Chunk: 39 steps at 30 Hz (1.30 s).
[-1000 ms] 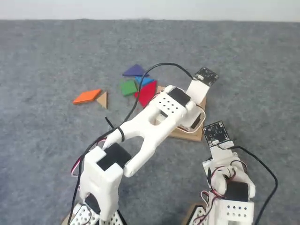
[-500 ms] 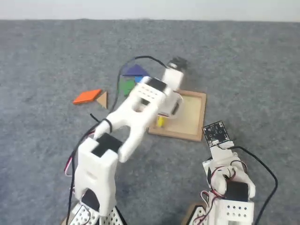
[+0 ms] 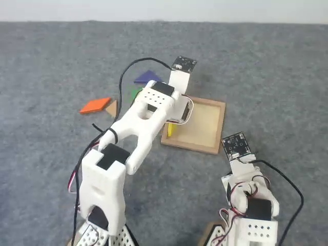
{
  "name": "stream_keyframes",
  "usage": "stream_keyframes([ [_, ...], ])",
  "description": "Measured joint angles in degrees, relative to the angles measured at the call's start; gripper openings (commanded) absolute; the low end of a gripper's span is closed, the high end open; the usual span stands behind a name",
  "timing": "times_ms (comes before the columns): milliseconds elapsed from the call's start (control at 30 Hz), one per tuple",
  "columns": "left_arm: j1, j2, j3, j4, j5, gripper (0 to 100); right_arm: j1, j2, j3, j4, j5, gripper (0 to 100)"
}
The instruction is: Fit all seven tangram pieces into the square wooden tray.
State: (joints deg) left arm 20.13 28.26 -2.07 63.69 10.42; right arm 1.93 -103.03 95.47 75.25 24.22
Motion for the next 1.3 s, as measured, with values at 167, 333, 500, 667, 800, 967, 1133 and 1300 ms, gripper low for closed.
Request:
stream_keyframes([
  [167, 0.0, 0.0, 0.0, 0.0, 1.6, 9, 0.0, 0.0, 0.0, 0.0, 0.0, 0.8],
  [333, -0.1, -5.5, 2.5, -0.8, 2.4, 9, 0.0, 0.0, 0.0, 0.0, 0.0, 0.8],
  [500, -0.3, -9.4, 8.4, -4.1, 1.8, 9, 0.0, 0.0, 0.0, 0.0, 0.0, 0.8],
  [667, -0.1, -10.5, 9.6, -4.5, 0.9, 9, 0.0, 0.0, 0.0, 0.0, 0.0, 0.8],
  [800, 3.2, -13.0, 11.3, -4.6, 0.9, 9, 0.0, 0.0, 0.0, 0.0, 0.0, 0.8],
  [967, 5.9, -18.4, 14.0, -4.5, 0.5, 9, 0.0, 0.0, 0.0, 0.0, 0.0, 0.8],
  [1133, 6.1, -20.4, 17.1, -5.7, -2.1, 9, 0.0, 0.0, 0.0, 0.0, 0.0, 0.8],
  [1300, 9.9, -19.4, 20.7, -15.6, -6.5, 10, 0.0, 0.0, 0.0, 0.0, 0.0, 0.8],
])
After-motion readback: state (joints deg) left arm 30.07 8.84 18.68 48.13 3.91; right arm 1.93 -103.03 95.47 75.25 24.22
